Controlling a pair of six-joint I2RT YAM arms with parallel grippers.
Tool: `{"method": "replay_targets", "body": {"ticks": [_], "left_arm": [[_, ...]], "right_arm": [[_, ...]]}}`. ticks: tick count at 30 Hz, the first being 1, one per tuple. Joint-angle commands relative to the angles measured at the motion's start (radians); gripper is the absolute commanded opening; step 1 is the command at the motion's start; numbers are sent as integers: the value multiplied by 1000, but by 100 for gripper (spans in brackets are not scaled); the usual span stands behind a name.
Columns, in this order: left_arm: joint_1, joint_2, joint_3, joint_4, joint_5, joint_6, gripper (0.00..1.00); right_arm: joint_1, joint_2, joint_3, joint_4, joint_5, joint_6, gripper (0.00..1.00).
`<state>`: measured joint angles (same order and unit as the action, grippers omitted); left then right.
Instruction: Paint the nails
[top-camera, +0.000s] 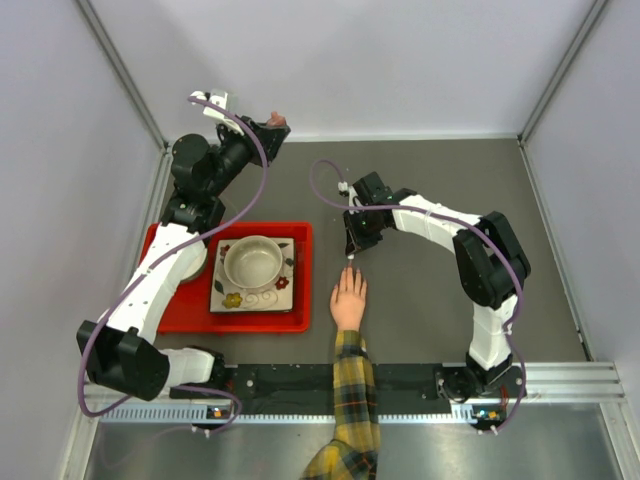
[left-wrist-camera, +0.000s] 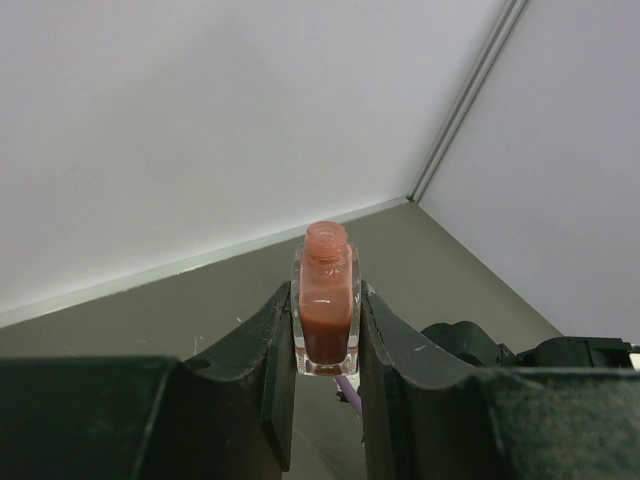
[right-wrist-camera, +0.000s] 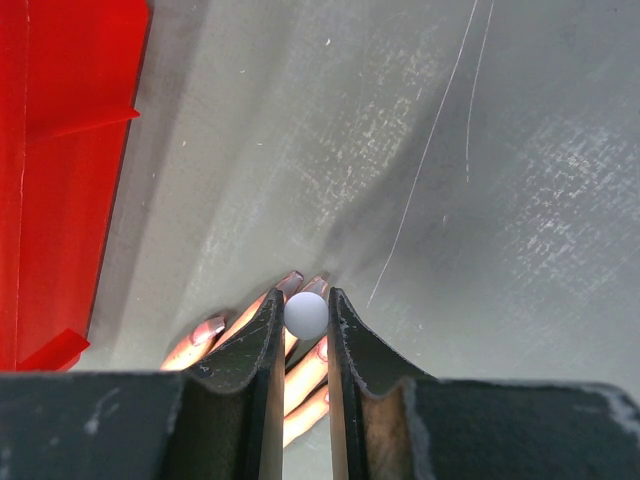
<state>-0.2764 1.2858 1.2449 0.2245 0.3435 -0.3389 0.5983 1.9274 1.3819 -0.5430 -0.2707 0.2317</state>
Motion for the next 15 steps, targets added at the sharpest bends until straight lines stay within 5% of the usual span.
{"method": "replay_targets", "body": {"ticks": [1, 15], "left_arm": [[5, -14, 5, 50, 5, -6, 0], [5, -16, 11, 42, 5, 0, 0]], "right_arm": [[11, 13, 39, 15, -1, -2, 0], [9, 25, 54, 21, 2, 4, 0]]}}
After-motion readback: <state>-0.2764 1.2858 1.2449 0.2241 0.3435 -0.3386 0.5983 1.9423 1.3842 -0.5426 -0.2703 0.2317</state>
